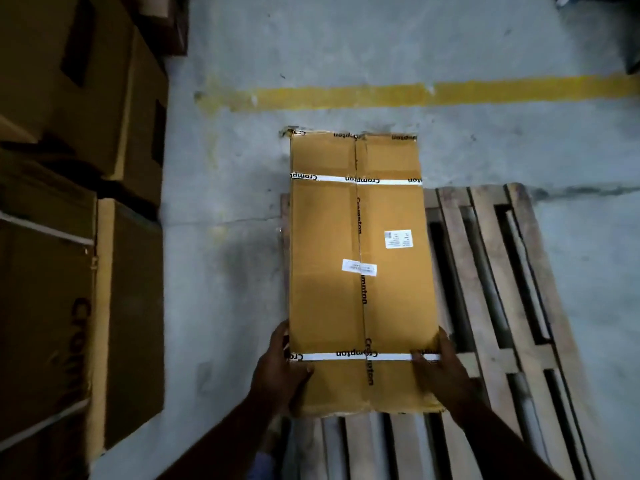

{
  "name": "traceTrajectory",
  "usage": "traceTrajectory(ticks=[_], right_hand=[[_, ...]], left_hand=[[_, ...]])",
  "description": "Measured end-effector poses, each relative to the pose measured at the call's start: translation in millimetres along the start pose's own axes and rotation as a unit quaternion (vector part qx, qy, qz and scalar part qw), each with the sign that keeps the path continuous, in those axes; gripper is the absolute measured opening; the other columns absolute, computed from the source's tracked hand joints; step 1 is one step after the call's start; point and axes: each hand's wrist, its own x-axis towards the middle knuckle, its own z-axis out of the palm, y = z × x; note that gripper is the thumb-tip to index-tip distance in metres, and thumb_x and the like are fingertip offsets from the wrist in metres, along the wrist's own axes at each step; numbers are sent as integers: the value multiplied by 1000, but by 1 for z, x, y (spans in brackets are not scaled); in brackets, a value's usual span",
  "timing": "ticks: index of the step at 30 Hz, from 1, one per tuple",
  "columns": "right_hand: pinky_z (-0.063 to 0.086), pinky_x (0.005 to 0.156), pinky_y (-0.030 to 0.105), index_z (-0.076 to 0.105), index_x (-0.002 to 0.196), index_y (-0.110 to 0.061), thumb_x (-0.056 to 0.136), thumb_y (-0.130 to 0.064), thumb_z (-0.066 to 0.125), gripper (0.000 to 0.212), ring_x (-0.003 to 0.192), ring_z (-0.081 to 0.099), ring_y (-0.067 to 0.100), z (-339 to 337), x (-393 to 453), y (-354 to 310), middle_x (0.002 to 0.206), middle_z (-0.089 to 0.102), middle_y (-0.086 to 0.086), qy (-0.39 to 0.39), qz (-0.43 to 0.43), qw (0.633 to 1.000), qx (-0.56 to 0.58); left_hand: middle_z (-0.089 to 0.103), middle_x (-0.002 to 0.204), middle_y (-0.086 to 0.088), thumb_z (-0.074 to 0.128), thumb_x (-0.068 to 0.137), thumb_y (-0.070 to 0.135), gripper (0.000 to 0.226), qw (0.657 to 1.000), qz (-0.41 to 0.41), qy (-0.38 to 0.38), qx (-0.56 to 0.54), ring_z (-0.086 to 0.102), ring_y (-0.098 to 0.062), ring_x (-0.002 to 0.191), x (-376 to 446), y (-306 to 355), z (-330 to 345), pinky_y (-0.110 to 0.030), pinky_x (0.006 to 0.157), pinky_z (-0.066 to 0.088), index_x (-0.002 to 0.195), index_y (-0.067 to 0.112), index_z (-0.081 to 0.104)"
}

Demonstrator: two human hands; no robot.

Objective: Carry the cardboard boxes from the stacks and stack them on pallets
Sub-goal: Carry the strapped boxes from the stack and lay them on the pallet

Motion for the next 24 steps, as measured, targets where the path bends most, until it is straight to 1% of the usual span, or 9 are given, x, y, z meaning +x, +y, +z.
traceTrajectory(ticks=[4, 7, 9, 12, 14, 17, 20, 22, 24], right_hand=[[41, 112, 43, 17, 163, -33, 95, -29, 75, 90, 134, 45, 23, 0, 8, 3, 147, 42, -9, 6, 20, 1000, -9], [45, 111, 52, 19, 161, -40, 93, -36, 75, 88, 131, 52, 28, 1, 8, 3, 144, 49, -9, 5, 20, 1000, -8], [45, 111, 57, 18, 161, -41, 94, -40, 74, 87, 131, 53, 31, 3, 7, 3, 149, 51, -4, -4, 17, 1000, -10], [45, 111, 56, 19, 161, -41, 94, -41, 73, 86, 132, 52, 30, 3, 5, 4, 150, 50, -3, -9, 11, 1000, -16], [45, 111, 56, 19, 161, -41, 95, -41, 72, 85, 132, 52, 30, 5, 1, 5, 151, 49, -4, -9, 11, 1000, -18], [46, 110, 59, 18, 160, -47, 96, -45, 70, 82, 132, 53, 30, 12, -6, 10, 152, 50, -6, -7, 13, 1000, -10], [48, 108, 60, 17, 156, -56, 96, -49, 68, 79, 130, 54, 29, 19, -14, 16, 149, 52, -8, 0, 0, 1000, -7], [49, 107, 55, 22, 156, -54, 96, -44, 69, 77, 127, 56, 29, 19, -20, 17, 143, 55, -9, 12, -5, 1000, -10], [49, 106, 48, 25, 152, -53, 97, -33, 71, 75, 123, 57, 26, 16, -28, 20, 137, 56, -10, 26, -14, 999, -14]], left_hand=[[67, 133, 17, 78, 73, 55, 91, 1000, -6, -11, 15, 66, -17, 121, 4, -1, 0, -51, 102, 55, 151, 59, 31], [65, 136, 19, 68, 83, 54, 82, 1000, 13, 2, 27, 65, -16, 123, 0, -3, 3, -51, 102, 55, 155, 56, 28], [64, 135, 24, 63, 91, 51, 75, 999, 30, 13, 32, 65, -9, 120, -8, -4, 4, -47, 99, 58, 156, 53, 27], [65, 132, 27, 61, 93, 50, 71, 998, 41, 31, 45, 66, -1, 117, -17, -3, 3, -40, 97, 59, 156, 51, 30], [66, 130, 27, 61, 93, 51, 69, 997, 44, 42, 46, 66, 0, 116, -20, -6, 0, -38, 97, 59, 156, 51, 32], [67, 129, 26, 59, 97, 49, 62, 996, 42, 61, 55, 66, -2, 116, -25, -11, -5, -39, 96, 59, 153, 55, 34], [68, 129, 22, 57, 100, 37, 59, 996, 25, 73, 47, 67, -5, 116, -30, -17, -9, -43, 98, 59, 152, 56, 36], [69, 131, 19, 57, 94, 32, 66, 997, 11, 67, 33, 67, -6, 118, -37, -25, -7, -43, 99, 58, 153, 55, 37], [68, 134, 18, 58, 89, 28, 72, 998, 6, 66, 16, 65, -6, 122, -52, -32, 3, -44, 102, 56, 154, 50, 37]])
